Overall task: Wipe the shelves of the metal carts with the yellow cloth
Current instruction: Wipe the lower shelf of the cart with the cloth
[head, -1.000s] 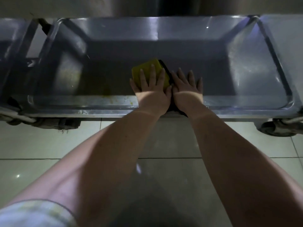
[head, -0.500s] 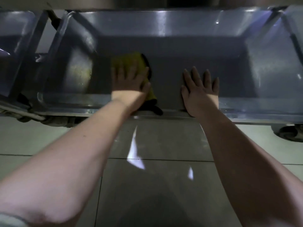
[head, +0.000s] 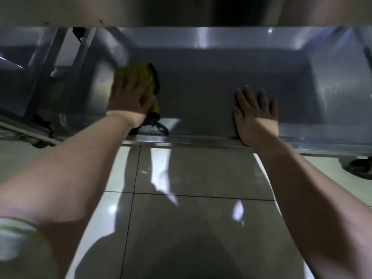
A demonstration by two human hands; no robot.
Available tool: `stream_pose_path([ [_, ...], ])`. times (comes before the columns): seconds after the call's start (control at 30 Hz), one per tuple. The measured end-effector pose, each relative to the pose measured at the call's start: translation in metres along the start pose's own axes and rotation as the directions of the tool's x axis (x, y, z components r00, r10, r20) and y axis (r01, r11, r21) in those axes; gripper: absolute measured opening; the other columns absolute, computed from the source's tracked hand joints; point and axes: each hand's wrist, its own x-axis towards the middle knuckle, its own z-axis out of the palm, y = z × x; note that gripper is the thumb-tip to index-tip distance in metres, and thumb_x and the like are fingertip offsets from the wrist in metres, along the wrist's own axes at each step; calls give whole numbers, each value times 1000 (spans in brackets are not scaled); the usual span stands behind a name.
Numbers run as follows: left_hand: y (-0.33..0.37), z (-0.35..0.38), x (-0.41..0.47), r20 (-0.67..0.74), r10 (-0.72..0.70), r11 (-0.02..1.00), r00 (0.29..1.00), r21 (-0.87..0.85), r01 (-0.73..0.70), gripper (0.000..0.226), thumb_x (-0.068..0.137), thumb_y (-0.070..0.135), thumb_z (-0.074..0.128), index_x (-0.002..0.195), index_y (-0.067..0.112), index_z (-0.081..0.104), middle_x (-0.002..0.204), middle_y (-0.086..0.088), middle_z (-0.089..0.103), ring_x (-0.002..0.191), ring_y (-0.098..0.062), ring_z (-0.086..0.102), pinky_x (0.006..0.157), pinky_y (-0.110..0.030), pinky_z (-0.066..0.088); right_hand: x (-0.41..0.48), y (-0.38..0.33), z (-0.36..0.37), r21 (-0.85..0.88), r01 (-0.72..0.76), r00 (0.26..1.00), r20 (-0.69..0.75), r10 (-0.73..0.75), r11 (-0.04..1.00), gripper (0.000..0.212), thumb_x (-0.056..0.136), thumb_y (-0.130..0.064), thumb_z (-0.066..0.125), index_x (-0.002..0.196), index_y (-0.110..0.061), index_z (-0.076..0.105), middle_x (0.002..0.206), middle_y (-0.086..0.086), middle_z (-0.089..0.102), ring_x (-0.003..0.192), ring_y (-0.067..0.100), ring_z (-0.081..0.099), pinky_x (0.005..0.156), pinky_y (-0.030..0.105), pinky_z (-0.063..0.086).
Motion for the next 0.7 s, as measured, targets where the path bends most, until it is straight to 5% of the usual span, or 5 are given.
stream_pose_path([
  [0.2,-29,7,-17,-24,-69,997,997,-19,69,57,98,45,38,151,37,21,162,-2,11,146,-39,8,117,-51,7,15,-43,8,-67,-204,970,118,211,977,56,99,-48,17,151,-44,-4,162,-15,-9,148,35,-12,109,69,-8],
  [0.4,-29,11,-19,-72,-79,993,994,-92,73,55,97,46,40,150,41,24,162,2,12,147,-35,6,117,-50,4,17,-164,29,-40,80,987,144,-73,996,56,97,-57,9,149,-46,-10,161,-14,-13,143,46,-19,103,72,-16],
  [0.57,-22,12,-27,-71,-58,991,996,-125,49,56,96,52,35,150,43,21,162,2,10,147,-35,4,118,-50,2,16,-158,33,-86,74,991,114,-64,994,56,97,-59,7,149,-47,-9,161,-14,-12,144,43,-18,105,71,-14],
  [0.7,20,13,-30,-111,167,985,980,-31,-172,58,97,54,23,152,42,13,163,1,10,147,-36,6,117,-55,3,17,-158,31,-75,61,989,141,-50,995,57,99,-53,13,151,-43,-8,161,-10,-17,145,39,-18,108,69,-13],
])
